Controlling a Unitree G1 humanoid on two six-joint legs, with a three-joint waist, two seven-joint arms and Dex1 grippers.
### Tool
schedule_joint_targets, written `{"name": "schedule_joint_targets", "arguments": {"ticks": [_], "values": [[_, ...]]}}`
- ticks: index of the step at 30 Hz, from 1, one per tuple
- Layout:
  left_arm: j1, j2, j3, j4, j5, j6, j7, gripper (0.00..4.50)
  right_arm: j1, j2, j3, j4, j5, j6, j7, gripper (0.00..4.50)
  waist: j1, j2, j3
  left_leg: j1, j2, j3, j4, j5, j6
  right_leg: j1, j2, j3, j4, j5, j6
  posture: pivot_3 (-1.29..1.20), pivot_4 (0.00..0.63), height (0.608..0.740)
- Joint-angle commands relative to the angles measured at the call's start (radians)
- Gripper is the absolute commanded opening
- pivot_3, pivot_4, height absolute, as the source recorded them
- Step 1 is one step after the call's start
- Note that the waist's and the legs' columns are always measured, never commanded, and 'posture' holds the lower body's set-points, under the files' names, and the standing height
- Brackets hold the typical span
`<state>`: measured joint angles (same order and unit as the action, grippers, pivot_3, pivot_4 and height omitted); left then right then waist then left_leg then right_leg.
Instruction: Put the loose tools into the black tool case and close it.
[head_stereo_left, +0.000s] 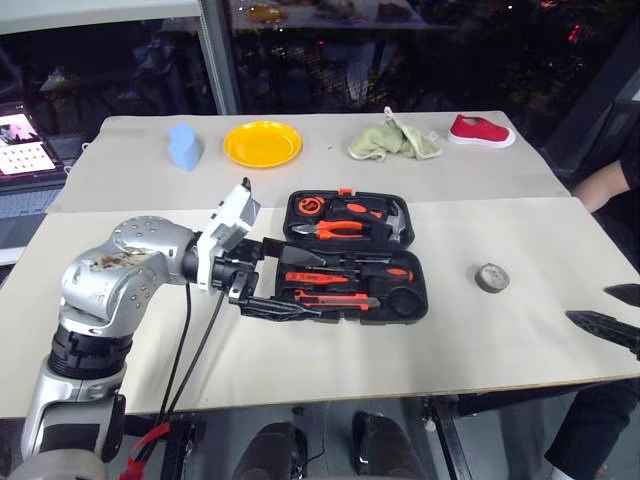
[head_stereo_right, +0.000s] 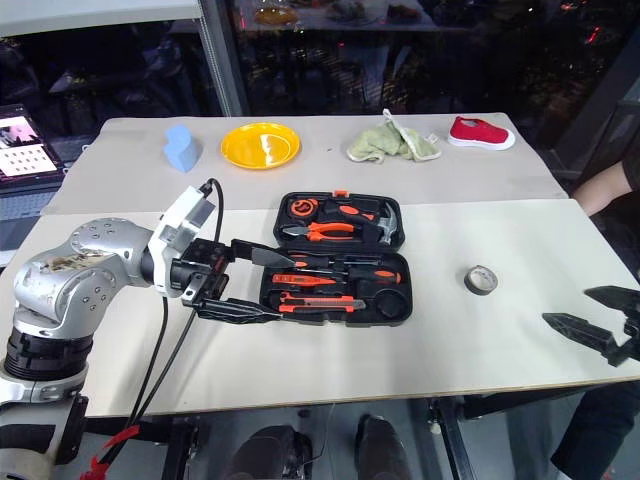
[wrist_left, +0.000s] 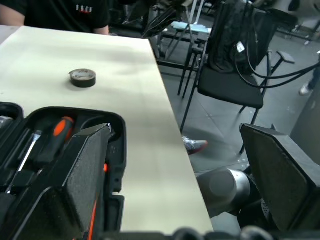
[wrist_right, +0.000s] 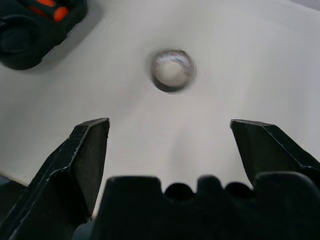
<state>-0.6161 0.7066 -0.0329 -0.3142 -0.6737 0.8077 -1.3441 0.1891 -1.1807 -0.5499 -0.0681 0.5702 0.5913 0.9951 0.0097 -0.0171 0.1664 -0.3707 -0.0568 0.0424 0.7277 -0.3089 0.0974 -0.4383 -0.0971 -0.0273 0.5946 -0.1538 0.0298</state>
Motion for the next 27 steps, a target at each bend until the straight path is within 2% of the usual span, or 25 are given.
{"name": "schedule_joint_targets", "arguments": {"ticks": [1,2,6,13,16,22,24,26,27], "values": [[-0.019,0.008,-0.001,-0.033,-0.003,-0.031,0.027,4.43,-0.200,-0.003,0.212,0.091,-0.094,-0.050,0.023,4.50,0.002,0.000,0.000,0.000,0.000,0.000,0.000,0.003,-0.006,-0.001,0.001,0.001,0.000,0.002,-0.005,0.00,0.150,0.740],[-0.021,0.008,-0.002,-0.036,-0.003,-0.032,0.033,4.43,-0.239,0.003,0.252,0.109,-0.113,-0.057,0.031,4.50,0.002,0.000,0.000,-0.001,0.000,0.000,0.000,0.003,-0.007,-0.002,0.001,0.001,-0.001,0.004,-0.009,0.00,0.150,0.740],[-0.010,0.013,0.002,-0.070,-0.006,-0.028,0.077,4.43,-0.425,0.086,0.445,0.212,-0.227,-0.101,0.034,4.50,0.003,0.000,0.000,-0.005,0.000,0.000,-0.001,0.002,-0.007,-0.004,0.000,0.001,-0.002,0.004,-0.008,0.00,0.150,0.740],[-0.001,0.029,0.001,-0.075,0.003,-0.045,0.118,4.43,-0.534,0.165,0.521,0.336,-0.295,-0.144,0.051,4.50,0.008,0.001,0.000,-0.018,-0.003,0.000,-0.001,0.002,-0.007,-0.019,-0.002,0.000,0.000,0.004,-0.008,0.00,0.150,0.740],[0.000,0.035,0.001,-0.075,-0.002,-0.048,0.126,4.50,-0.544,0.179,0.530,0.360,-0.315,-0.144,0.051,3.80,0.003,0.001,0.000,-0.017,-0.003,0.000,-0.001,0.002,-0.008,-0.019,-0.002,-0.004,0.000,0.004,-0.008,0.00,0.150,0.740],[0.005,0.040,-0.008,-0.066,0.006,-0.065,0.132,4.50,-0.544,0.192,0.514,0.355,-0.320,-0.146,0.063,1.71,0.002,0.001,0.000,-0.016,-0.003,0.000,-0.001,0.003,-0.010,-0.018,-0.001,-0.005,0.000,0.005,-0.009,0.00,0.150,0.740],[0.006,0.037,-0.020,-0.064,0.014,-0.076,0.133,4.50,-0.533,0.189,0.503,0.345,-0.315,-0.147,0.067,1.21,0.003,0.001,0.000,-0.016,-0.002,0.000,-0.001,0.003,-0.010,-0.018,-0.001,-0.005,0.000,0.006,-0.010,0.00,0.150,0.740],[0.006,0.036,-0.032,-0.058,0.023,-0.088,0.128,4.50,-0.518,0.181,0.488,0.326,-0.306,-0.147,0.076,0.37,0.003,0.001,0.000,-0.016,-0.003,0.000,-0.001,0.003,-0.010,-0.018,-0.001,-0.005,0.000,0.006,-0.010,0.00,0.150,0.740],[0.004,0.036,-0.038,-0.051,0.028,-0.096,0.124,4.50,-0.513,0.176,0.460,0.289,-0.262,-0.103,0.098,0.19,0.003,0.001,0.000,-0.016,-0.002,0.000,-0.001,0.004,-0.011,-0.018,-0.001,-0.005,0.000,0.007,-0.010,0.00,0.150,0.740]]}}
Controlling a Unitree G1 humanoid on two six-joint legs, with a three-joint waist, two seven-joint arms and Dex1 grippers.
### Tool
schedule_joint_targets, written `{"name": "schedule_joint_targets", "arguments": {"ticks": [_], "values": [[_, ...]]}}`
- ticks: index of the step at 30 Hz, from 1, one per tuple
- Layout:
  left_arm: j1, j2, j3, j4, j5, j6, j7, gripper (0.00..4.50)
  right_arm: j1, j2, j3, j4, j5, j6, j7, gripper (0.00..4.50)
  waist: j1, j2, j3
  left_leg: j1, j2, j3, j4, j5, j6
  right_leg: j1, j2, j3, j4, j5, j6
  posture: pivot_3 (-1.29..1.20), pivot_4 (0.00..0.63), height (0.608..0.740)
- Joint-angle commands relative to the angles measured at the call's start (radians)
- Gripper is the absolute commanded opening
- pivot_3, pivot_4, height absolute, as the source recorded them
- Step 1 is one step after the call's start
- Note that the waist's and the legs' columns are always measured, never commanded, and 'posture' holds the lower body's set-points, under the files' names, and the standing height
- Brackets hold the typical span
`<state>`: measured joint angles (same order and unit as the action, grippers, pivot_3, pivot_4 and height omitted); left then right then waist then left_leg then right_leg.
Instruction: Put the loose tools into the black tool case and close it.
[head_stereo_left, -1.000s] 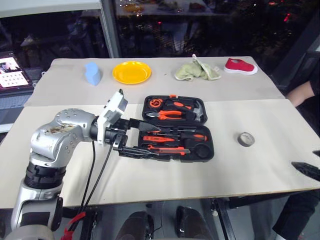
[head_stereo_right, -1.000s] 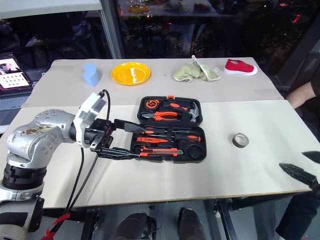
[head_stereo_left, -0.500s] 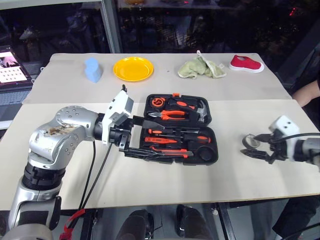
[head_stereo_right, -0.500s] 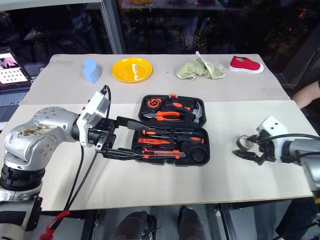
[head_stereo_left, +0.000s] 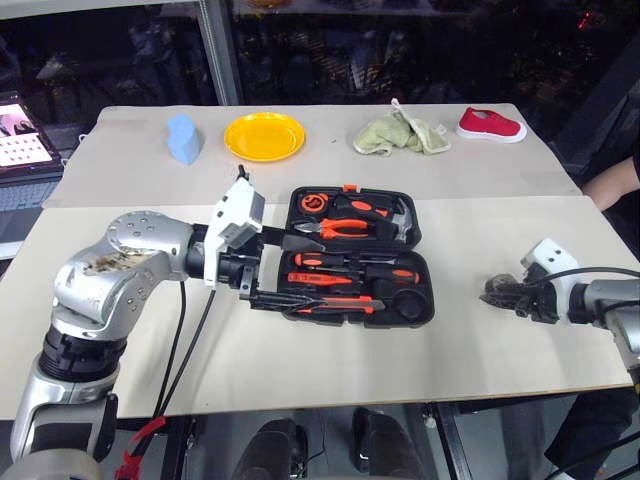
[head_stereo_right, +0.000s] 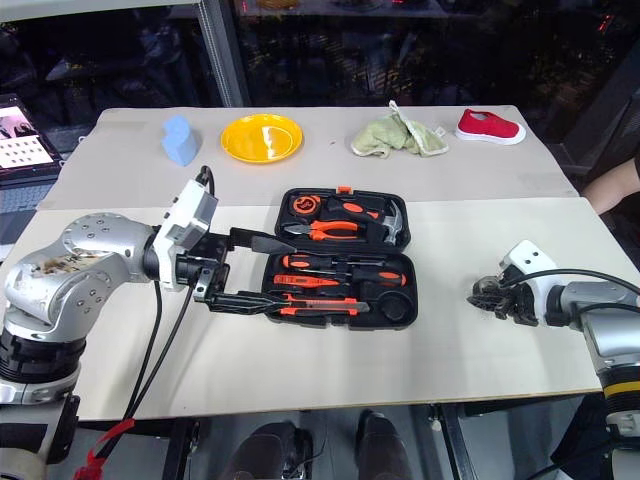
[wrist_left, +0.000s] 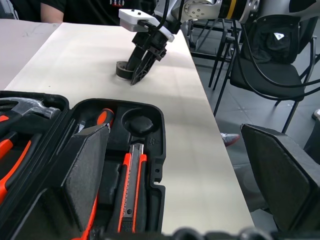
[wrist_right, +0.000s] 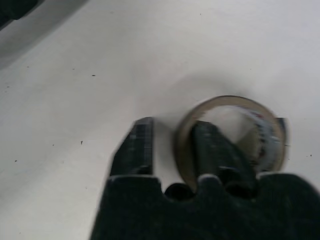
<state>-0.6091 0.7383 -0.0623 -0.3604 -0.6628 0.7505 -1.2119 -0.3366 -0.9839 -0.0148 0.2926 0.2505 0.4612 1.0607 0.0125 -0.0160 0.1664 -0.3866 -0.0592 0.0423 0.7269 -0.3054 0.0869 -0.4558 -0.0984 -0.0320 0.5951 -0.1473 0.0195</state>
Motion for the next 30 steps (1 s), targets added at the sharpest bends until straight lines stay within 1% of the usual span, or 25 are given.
{"name": "schedule_joint_targets", "arguments": {"ticks": [1,3,5,7,8,10,12,15,18,23,29,30], "values": [[-0.006,0.006,-0.012,0.001,0.020,-0.046,-0.011,4.50,0.016,-0.024,-0.096,-0.098,0.089,0.059,0.049,0.07,0.000,0.000,0.000,0.000,0.000,0.000,0.000,0.000,0.000,0.000,0.000,0.000,0.000,0.000,0.000,0.00,0.150,0.740],[-0.018,0.005,-0.020,0.016,0.027,-0.056,-0.017,4.50,0.025,-0.040,-0.173,-0.239,0.237,0.186,0.115,0.07,0.000,0.000,0.000,0.000,0.000,0.000,0.000,0.001,-0.001,0.000,0.000,0.000,0.000,0.001,-0.001,0.00,0.150,0.740],[-0.024,0.006,-0.026,0.024,0.032,-0.064,-0.025,4.50,0.036,-0.054,-0.212,-0.388,0.345,0.282,0.146,0.07,-0.001,0.001,0.000,0.000,0.001,0.000,0.000,0.001,-0.001,0.000,0.000,0.001,0.000,0.001,-0.002,0.00,0.150,0.740],[-0.026,0.010,-0.034,0.027,0.039,-0.074,-0.037,4.50,0.034,-0.055,-0.203,-0.518,0.404,0.351,0.129,0.07,-0.002,0.001,0.000,0.000,0.003,0.000,0.000,0.001,-0.001,0.000,0.000,0.003,0.000,0.002,-0.002,0.00,0.150,0.740],[-0.027,0.011,-0.037,0.028,0.042,-0.078,-0.040,4.50,0.035,-0.053,-0.179,-0.576,0.404,0.359,0.113,0.07,-0.002,0.001,0.000,0.000,0.004,0.000,0.000,0.000,-0.001,0.000,0.000,0.004,0.000,0.002,-0.003,0.00,0.150,0.740],[-0.030,0.011,-0.044,0.031,0.046,-0.084,-0.046,4.50,0.032,-0.051,-0.112,-0.663,0.378,0.356,0.089,0.07,0.000,0.000,0.000,0.000,0.005,-0.001,0.000,0.000,-0.001,0.000,0.000,0.004,0.000,0.002,-0.003,0.00,0.150,0.740],[-0.034,0.009,-0.053,0.036,0.053,-0.091,-0.051,4.50,0.014,-0.045,-0.048,-0.706,0.349,0.354,0.069,0.07,0.000,0.000,0.000,0.000,0.004,-0.001,0.000,0.000,-0.001,0.000,0.000,0.004,0.000,0.002,-0.003,0.00,0.150,0.740],[-0.041,0.006,-0.064,0.044,0.065,-0.103,-0.059,4.50,-0.032,-0.040,0.066,-0.712,0.254,0.292,0.055,0.07,0.001,0.000,0.000,-0.001,0.002,-0.001,0.001,0.001,-0.001,-0.001,0.002,0.003,0.000,0.003,-0.002,0.00,0.150,0.740],[-0.046,0.003,-0.069,0.052,0.072,-0.110,-0.062,4.50,-0.082,-0.017,0.145,-0.683,0.185,0.266,0.034,0.07,0.000,0.000,0.000,-0.001,0.001,0.000,0.002,0.000,0.000,-0.001,0.001,0.000,-0.001,0.004,-0.001,0.00,0.150,0.740],[-0.046,0.004,-0.070,0.061,0.080,-0.118,-0.063,4.50,-0.099,-0.020,0.223,-0.641,0.099,0.220,0.053,0.07,0.004,0.000,0.000,-0.002,0.002,-0.001,0.002,0.001,-0.001,-0.001,0.002,-0.003,0.000,0.003,-0.002,0.00,0.150,0.740],[-0.037,-0.001,-0.069,0.060,0.089,-0.122,-0.053,4.50,-0.069,-0.005,0.256,-0.635,0.061,0.214,0.048,0.07,0.001,0.000,0.000,-0.002,0.002,-0.001,0.002,0.001,0.000,-0.001,0.002,-0.004,-0.001,0.003,-0.002,0.00,0.150,0.740],[-0.036,-0.001,-0.069,0.059,0.090,-0.122,-0.053,4.50,-0.064,-0.005,0.262,-0.635,0.048,0.213,0.043,0.42,0.001,0.000,0.000,-0.002,0.002,-0.001,0.002,0.001,0.000,-0.001,0.002,-0.004,-0.001,0.003,-0.002,0.00,0.150,0.740]]}}
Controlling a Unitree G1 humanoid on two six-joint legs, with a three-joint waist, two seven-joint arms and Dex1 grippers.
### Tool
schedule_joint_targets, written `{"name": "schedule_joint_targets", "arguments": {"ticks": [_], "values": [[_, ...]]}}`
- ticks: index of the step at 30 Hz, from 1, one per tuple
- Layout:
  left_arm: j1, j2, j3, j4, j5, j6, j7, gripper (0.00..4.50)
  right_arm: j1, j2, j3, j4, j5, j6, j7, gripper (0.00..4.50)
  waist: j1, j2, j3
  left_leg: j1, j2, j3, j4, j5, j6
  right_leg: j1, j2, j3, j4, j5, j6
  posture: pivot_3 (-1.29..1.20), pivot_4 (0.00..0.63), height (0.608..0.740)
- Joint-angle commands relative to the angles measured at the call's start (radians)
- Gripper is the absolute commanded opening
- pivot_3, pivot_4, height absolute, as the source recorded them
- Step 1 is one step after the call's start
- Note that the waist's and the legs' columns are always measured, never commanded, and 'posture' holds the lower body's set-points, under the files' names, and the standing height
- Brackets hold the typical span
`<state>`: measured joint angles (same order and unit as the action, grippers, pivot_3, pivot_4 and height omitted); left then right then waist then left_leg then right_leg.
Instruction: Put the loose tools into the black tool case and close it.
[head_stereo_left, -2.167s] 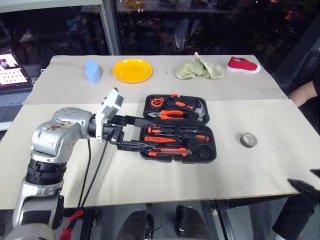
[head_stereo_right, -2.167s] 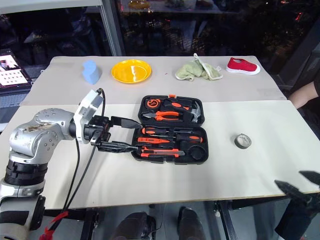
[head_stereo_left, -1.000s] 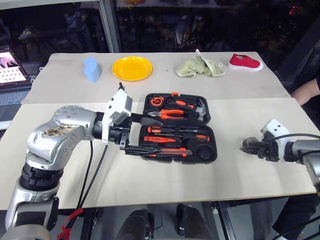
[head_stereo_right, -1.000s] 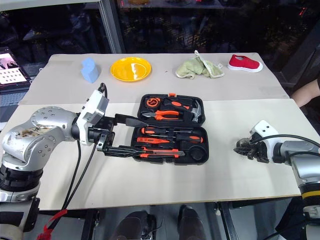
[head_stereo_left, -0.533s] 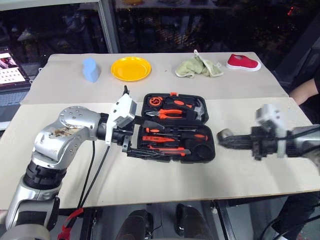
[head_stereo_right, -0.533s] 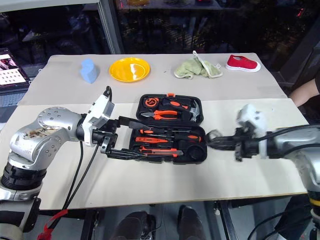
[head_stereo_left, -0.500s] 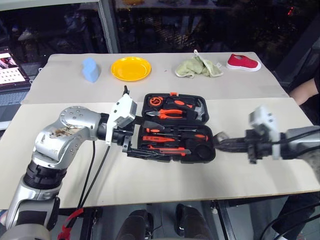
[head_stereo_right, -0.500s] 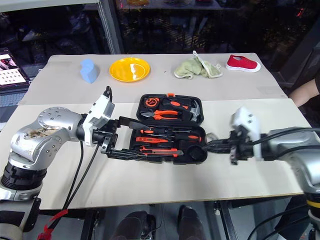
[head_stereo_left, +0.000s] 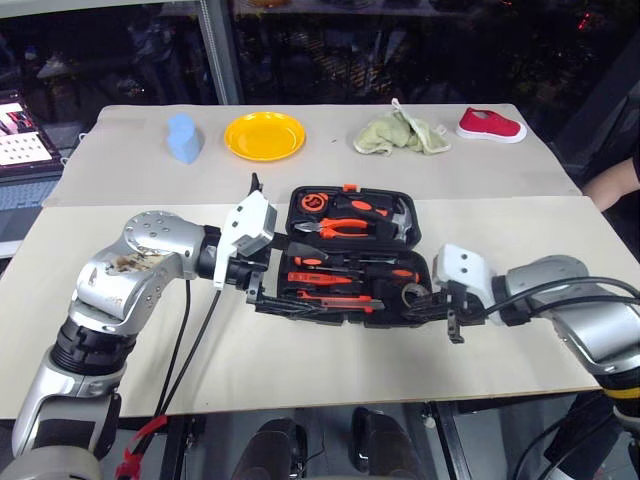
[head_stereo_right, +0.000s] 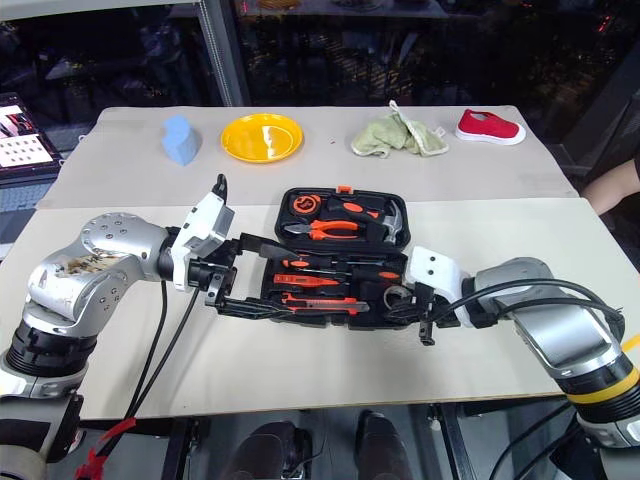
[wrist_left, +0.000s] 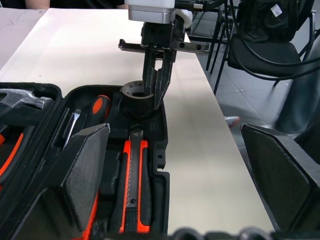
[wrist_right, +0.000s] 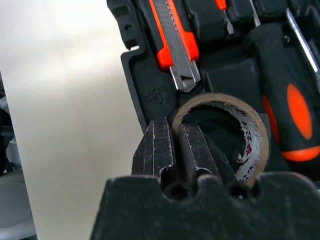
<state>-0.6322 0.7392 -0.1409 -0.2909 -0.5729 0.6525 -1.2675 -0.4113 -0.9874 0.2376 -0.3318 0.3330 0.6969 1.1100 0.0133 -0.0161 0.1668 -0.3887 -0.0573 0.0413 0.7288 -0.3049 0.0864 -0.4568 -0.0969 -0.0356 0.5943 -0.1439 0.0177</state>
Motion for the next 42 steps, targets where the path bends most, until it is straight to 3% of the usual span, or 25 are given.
{"name": "schedule_joint_targets", "arguments": {"ticks": [1,12,18,23,31,42], "values": [[-0.012,-0.002,0.010,-0.011,0.000,-0.024,0.002,4.50,0.014,0.000,0.011,-0.011,-0.040,-0.023,-0.009,0.82,0.000,0.000,0.000,0.000,0.000,0.000,0.000,0.000,0.000,0.000,0.000,0.000,0.000,0.000,0.000,0.00,0.150,0.740],[-0.019,-0.015,0.006,0.020,0.019,-0.033,0.000,4.50,0.004,0.004,-0.112,-0.108,0.073,0.091,-0.014,4.45,0.000,0.000,0.000,0.000,0.000,0.000,0.000,0.000,0.000,0.000,0.000,0.000,0.000,0.000,0.000,0.00,0.150,0.740],[0.002,-0.024,0.036,0.236,0.141,-0.109,0.112,4.50,0.023,0.073,-0.467,-0.031,0.224,0.237,-0.174,4.45,0.004,0.000,0.000,0.001,0.000,-0.001,0.000,0.000,-0.001,0.001,-0.001,0.000,0.000,0.000,-0.001,0.00,0.150,0.740],[0.014,-0.012,0.035,0.454,0.268,-0.224,0.192,3.09,0.120,0.117,-0.571,0.043,0.172,0.202,-0.296,3.05,0.006,-0.001,0.000,0.001,0.001,-0.001,-0.001,0.000,-0.001,0.000,-0.001,-0.001,0.001,0.001,-0.002,0.00,0.150,0.740],[-0.035,-0.087,-0.010,0.622,0.376,-0.347,0.223,0.06,0.154,0.190,-0.484,0.193,0.070,0.030,-0.353,0.16,0.003,-0.001,0.000,-0.001,-0.001,0.000,-0.001,0.000,0.000,-0.001,-0.002,-0.001,0.000,0.001,-0.001,0.00,0.150,0.740],[-0.043,-0.161,-0.046,0.602,0.397,-0.301,0.170,0.00,0.056,0.236,-0.300,0.323,-0.047,-0.120,-0.335,0.03,-0.001,-0.001,0.000,-0.001,0.000,0.000,-0.001,0.001,0.000,-0.001,-0.001,-0.001,0.001,0.002,-0.001,0.00,0.150,0.740]]}}
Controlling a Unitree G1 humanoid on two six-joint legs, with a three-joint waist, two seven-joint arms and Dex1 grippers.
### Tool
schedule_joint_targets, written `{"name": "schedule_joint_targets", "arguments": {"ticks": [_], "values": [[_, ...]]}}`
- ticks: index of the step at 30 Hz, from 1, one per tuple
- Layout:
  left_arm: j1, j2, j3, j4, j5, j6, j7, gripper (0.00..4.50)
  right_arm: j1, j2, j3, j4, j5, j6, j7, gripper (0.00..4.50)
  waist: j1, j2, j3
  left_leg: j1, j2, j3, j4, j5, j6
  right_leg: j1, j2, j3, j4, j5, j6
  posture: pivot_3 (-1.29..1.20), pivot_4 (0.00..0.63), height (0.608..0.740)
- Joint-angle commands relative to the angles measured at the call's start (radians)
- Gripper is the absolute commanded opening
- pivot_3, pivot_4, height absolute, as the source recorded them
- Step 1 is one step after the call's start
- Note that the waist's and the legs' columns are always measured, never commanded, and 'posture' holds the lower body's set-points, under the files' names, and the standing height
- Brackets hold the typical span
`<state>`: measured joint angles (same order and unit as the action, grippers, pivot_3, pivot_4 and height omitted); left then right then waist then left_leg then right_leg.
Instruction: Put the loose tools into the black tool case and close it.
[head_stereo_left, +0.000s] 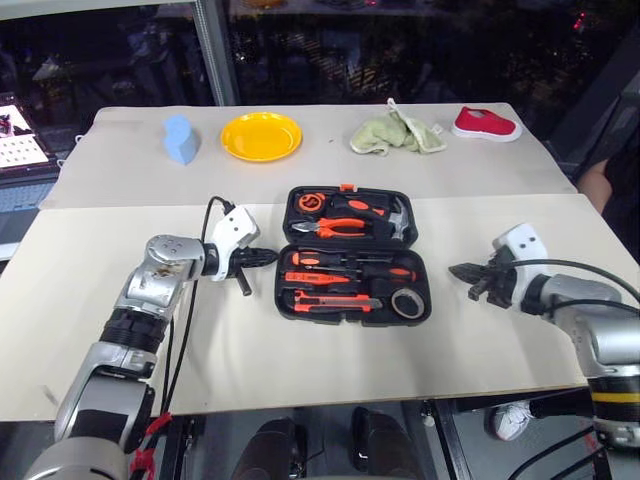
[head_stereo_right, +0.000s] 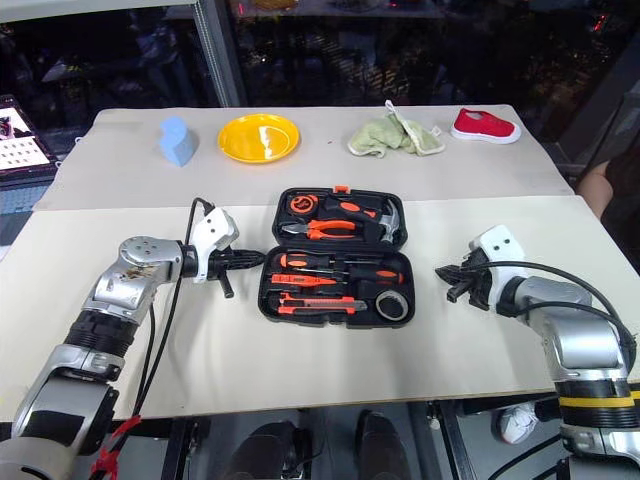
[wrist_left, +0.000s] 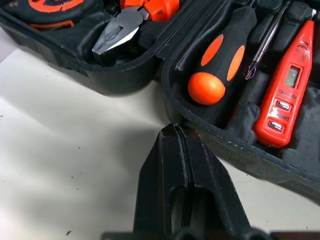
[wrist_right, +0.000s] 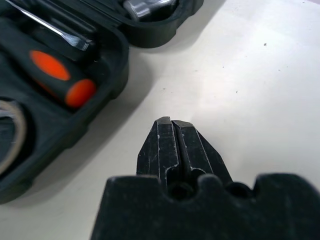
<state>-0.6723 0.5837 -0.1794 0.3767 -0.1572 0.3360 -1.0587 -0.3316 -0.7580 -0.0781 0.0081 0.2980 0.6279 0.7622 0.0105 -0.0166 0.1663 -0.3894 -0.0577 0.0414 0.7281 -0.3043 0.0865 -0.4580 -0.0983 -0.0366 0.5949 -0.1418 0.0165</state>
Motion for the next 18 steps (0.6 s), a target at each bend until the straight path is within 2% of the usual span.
{"name": "schedule_joint_targets", "arguments": {"ticks": [1,13,18], "values": [[0.002,-0.003,-0.006,-0.076,-0.021,0.027,-0.045,0.00,-0.024,0.011,0.021,-0.024,-0.010,-0.055,0.019,0.03,0.005,0.000,0.000,0.000,0.000,0.000,0.000,0.000,0.000,0.000,0.000,0.000,0.000,0.000,0.000,0.00,0.150,0.740],[0.128,0.011,-0.004,-0.288,-0.110,0.122,-0.167,0.00,0.091,-0.047,0.048,-0.171,-0.010,-0.101,0.129,0.03,0.007,0.000,0.000,-0.001,0.000,0.000,0.000,-0.002,0.003,0.000,0.000,-0.002,-0.001,0.000,0.001,0.00,0.150,0.740],[0.180,0.023,-0.032,-0.333,-0.091,0.119,-0.179,0.00,0.173,-0.077,0.029,-0.225,-0.006,-0.123,0.153,0.03,0.009,0.000,0.000,-0.001,0.000,0.000,0.000,-0.002,0.003,0.001,0.000,-0.002,-0.001,0.000,0.002,0.00,0.150,0.740]]}}
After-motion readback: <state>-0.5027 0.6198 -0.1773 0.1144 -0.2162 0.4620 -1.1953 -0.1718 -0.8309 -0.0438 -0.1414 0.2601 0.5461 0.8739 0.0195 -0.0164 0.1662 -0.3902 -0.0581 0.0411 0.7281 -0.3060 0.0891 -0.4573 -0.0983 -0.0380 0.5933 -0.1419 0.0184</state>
